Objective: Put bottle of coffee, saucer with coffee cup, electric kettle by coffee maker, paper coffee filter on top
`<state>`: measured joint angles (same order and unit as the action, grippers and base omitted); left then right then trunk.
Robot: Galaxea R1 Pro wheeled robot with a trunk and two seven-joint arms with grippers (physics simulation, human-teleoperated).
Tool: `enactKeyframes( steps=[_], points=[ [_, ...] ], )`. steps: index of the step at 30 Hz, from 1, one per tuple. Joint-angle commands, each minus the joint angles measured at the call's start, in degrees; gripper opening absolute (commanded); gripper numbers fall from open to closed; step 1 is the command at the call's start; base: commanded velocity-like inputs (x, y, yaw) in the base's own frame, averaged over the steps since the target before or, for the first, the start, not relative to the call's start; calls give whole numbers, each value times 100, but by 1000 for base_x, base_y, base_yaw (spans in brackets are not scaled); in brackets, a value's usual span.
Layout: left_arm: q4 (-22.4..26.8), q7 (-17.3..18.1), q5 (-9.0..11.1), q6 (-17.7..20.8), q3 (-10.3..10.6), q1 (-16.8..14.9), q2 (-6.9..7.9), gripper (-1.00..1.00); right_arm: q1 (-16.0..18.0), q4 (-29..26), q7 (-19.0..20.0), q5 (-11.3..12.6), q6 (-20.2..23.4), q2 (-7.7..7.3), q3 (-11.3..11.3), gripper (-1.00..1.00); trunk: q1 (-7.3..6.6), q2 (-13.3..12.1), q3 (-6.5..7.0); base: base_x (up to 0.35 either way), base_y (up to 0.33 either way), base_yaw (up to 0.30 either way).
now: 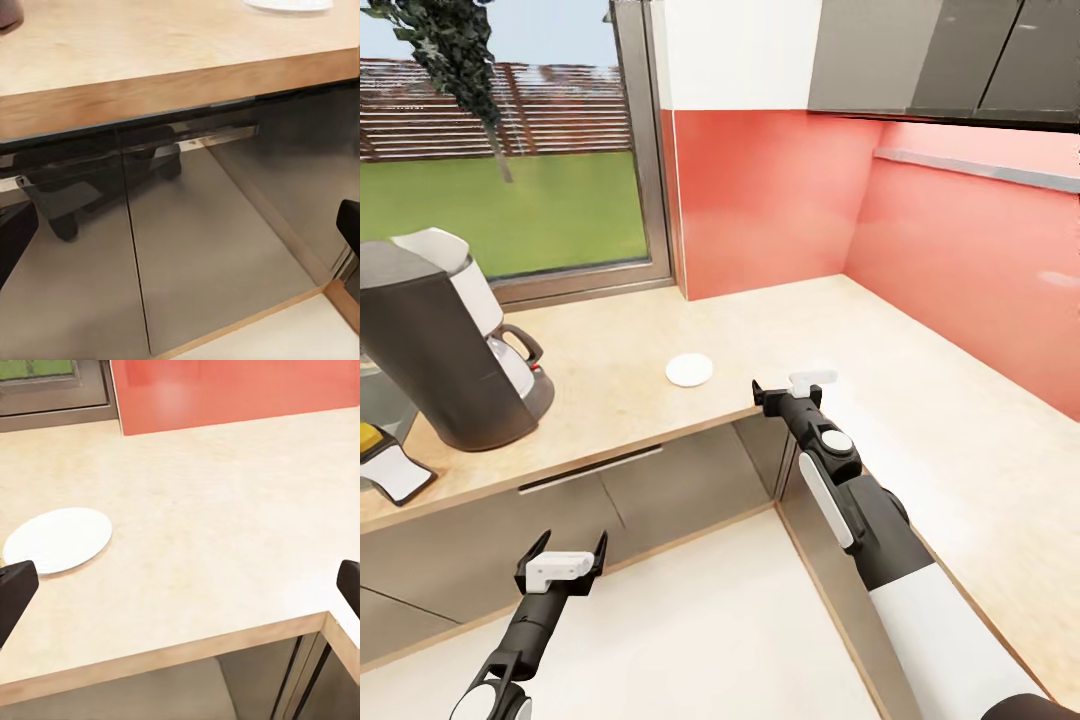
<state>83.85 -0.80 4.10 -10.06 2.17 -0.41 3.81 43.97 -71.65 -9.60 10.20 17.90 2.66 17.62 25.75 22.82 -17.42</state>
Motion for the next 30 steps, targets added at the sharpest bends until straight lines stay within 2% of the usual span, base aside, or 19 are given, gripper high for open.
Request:
enactKeyframes(
  steps=[1,11,21,30],
  points=[
    [0,-8,40,-14,12,-3,6,100,6,-7,-51,60,21,-2,13,100,3,10,-1,0,0,0],
    [0,-8,38,-14,12,5,6,100,6,-4,-51,61,21,-2,13,100,3,10,88,0,0,0],
    [0,-8,38,-14,12,6,6,100,5,-16,-51,61,21,-2,13,100,3,10,102,0,0,0],
    [0,-8,38,-14,12,6,6,100,6,-16,-51,61,21,-2,13,100,3,10,169,0,0,0]
  ],
)
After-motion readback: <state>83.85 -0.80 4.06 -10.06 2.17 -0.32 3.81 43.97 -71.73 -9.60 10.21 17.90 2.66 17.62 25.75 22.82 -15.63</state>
